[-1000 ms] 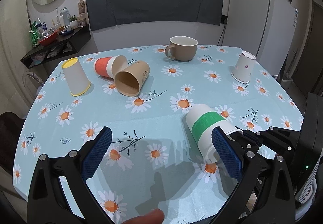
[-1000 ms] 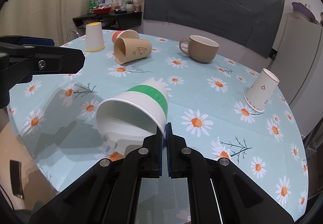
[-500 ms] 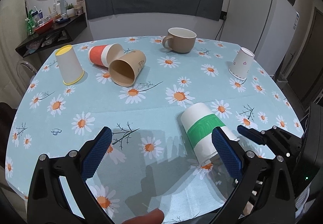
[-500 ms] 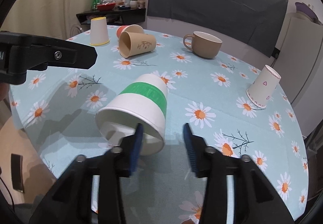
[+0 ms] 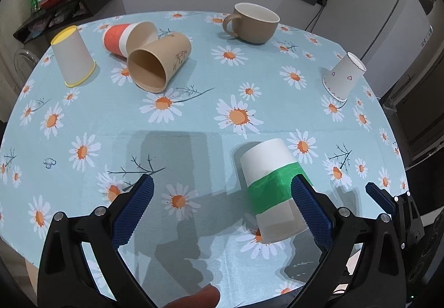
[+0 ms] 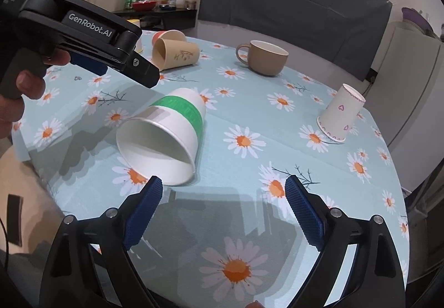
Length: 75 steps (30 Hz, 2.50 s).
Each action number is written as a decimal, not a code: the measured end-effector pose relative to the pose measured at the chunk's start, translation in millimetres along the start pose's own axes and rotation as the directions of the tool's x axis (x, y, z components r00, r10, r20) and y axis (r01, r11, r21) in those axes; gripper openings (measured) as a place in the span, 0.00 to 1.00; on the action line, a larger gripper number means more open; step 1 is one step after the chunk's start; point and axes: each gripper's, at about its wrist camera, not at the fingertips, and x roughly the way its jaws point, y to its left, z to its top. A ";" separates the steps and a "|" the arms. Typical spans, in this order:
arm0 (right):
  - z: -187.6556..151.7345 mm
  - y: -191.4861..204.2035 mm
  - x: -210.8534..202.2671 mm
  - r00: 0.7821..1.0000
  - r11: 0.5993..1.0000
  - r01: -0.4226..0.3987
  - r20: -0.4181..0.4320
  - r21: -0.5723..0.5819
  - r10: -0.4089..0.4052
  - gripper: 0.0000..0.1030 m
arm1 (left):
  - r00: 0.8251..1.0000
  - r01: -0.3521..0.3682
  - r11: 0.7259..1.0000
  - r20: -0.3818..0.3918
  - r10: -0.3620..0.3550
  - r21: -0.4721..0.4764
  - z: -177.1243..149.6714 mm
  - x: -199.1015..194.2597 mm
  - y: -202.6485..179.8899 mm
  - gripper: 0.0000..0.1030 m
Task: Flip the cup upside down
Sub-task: 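Close the left gripper on the rim of the green-banded cup, then lift and rotate the cup with the left gripper, rim toward the table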
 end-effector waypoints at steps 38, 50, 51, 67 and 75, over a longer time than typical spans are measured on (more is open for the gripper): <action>7.1 -105.5 66.4 0.985 0.987 -0.153 -0.072 0.040 0.155 0.84 | 0.986 0.111 0.994 -0.129 -0.108 0.019 23.8 43.9 -79.3 0.67; 17.8 -77.5 65.9 0.984 0.986 -0.167 -0.064 0.014 0.168 0.85 | 0.956 -0.117 0.975 0.289 0.058 0.190 22.6 19.9 -63.7 0.67; 18.8 -75.9 67.0 0.983 0.985 -0.170 -0.066 0.015 0.171 0.85 | 0.940 -0.156 0.967 0.333 0.082 0.202 20.7 19.5 -62.9 0.67; 27.2 -56.8 67.1 0.983 0.985 -0.170 -0.065 0.012 0.171 0.85 | 0.846 -0.427 0.819 0.490 0.212 0.383 -23.4 29.0 -60.3 0.67; 28.5 -48.2 64.0 0.983 0.985 -0.174 -0.058 -0.002 0.173 0.85 | 0.862 -0.388 0.840 0.471 0.186 0.378 -44.1 19.8 -51.3 0.67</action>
